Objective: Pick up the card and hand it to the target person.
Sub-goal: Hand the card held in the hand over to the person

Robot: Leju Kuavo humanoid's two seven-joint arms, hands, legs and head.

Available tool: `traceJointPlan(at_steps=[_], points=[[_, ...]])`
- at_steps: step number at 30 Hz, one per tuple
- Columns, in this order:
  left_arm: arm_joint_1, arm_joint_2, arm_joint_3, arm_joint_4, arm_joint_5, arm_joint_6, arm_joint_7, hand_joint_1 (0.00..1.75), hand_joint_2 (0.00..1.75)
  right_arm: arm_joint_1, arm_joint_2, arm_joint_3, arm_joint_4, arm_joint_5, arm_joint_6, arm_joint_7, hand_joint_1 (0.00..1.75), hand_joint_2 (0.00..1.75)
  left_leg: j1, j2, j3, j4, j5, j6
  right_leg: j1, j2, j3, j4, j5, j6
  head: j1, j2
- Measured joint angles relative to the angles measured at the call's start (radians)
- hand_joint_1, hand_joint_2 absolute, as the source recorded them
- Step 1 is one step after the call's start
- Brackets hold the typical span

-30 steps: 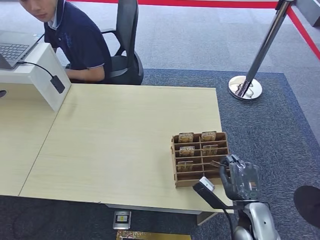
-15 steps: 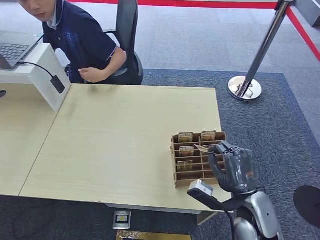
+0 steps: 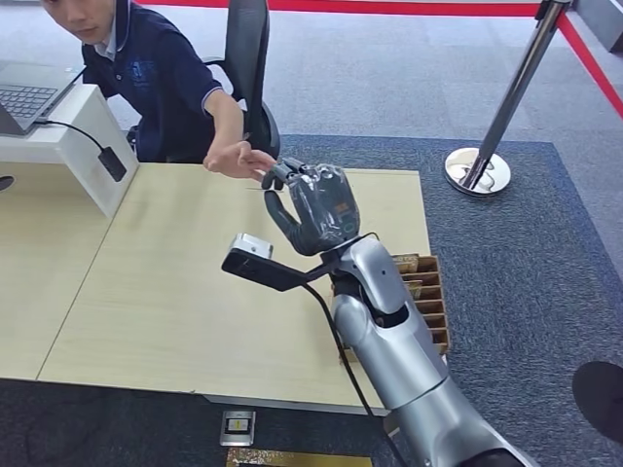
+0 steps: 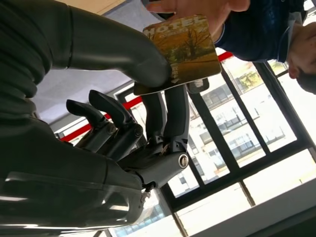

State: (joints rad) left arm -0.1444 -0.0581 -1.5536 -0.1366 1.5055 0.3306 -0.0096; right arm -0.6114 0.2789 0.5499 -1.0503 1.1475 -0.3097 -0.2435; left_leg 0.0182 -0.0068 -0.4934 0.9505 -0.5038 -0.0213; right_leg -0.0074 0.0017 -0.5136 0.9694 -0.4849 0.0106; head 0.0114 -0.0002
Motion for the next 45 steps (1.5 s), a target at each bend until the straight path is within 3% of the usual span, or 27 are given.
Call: traceJointPlan(at_steps=[8,18,22,24,28,34,45], points=[[0.001,-0.002,0.0,0.0,0.014,0.021,0.039,0.0,0.0,-0.098,0.064,0.015,0.195,-0.068,-0.039,-0.025,1.75,1.75,0.0,0.0,-0.001,0.0,0.0,0.0,0.0,0.0,-0.001,-0.001,0.0,0.0,0.0,0.0],[0.001,-0.002,0.003,0.0,0.017,0.036,0.044,0.0,0.0,-0.148,0.074,0.112,0.317,-0.206,-0.07,-0.014,1.75,1.75,0.0,0.0,-0.001,0.0,0.0,0.0,0.0,0.0,-0.001,0.0,0.0,0.0,0.0,0.0],[0.001,-0.003,0.004,0.0,0.017,0.041,0.041,0.0,0.0,-0.158,0.074,0.158,0.335,-0.27,-0.081,0.001,0.06,1.75,0.0,0.0,-0.001,0.0,0.0,0.0,0.0,0.0,-0.001,-0.001,0.0,0.0,0.0,0.0],[0.001,-0.003,0.004,0.0,0.017,0.042,0.041,0.0,0.0,-0.16,0.074,0.168,0.342,-0.293,-0.095,0.006,0.0,1.75,0.0,0.0,-0.001,0.0,0.0,0.0,0.0,0.0,-0.001,-0.001,0.0,0.0,0.0,0.0],[0.002,-0.002,0.003,0.0,0.017,0.042,0.045,0.0,0.0,-0.146,0.073,0.142,0.34,-0.292,-0.133,-0.018,0.0,0.0,0.0,0.0,-0.001,0.0,0.0,0.0,0.0,0.0,-0.001,-0.001,0.0,0.0,0.0,0.0],[0.004,-0.002,0.001,0.0,0.015,0.032,0.075,0.0,0.0,-0.016,0.049,0.009,0.186,-0.274,-0.195,-0.061,0.0,0.0,0.0,-0.001,-0.001,0.0,0.0,0.0,0.0,0.0,-0.002,-0.002,0.0,0.0,0.0,0.0],[0.013,-0.002,0.004,0.0,0.021,0.028,0.064,0.0,0.0,0.513,-0.075,-0.207,-0.441,-0.289,-0.376,-0.088,0.0,0.0,0.0,-0.002,-0.003,0.0,-0.004,0.001,0.0,0.0,-0.003,-0.004,-0.001,0.0,0.0,0.0]])
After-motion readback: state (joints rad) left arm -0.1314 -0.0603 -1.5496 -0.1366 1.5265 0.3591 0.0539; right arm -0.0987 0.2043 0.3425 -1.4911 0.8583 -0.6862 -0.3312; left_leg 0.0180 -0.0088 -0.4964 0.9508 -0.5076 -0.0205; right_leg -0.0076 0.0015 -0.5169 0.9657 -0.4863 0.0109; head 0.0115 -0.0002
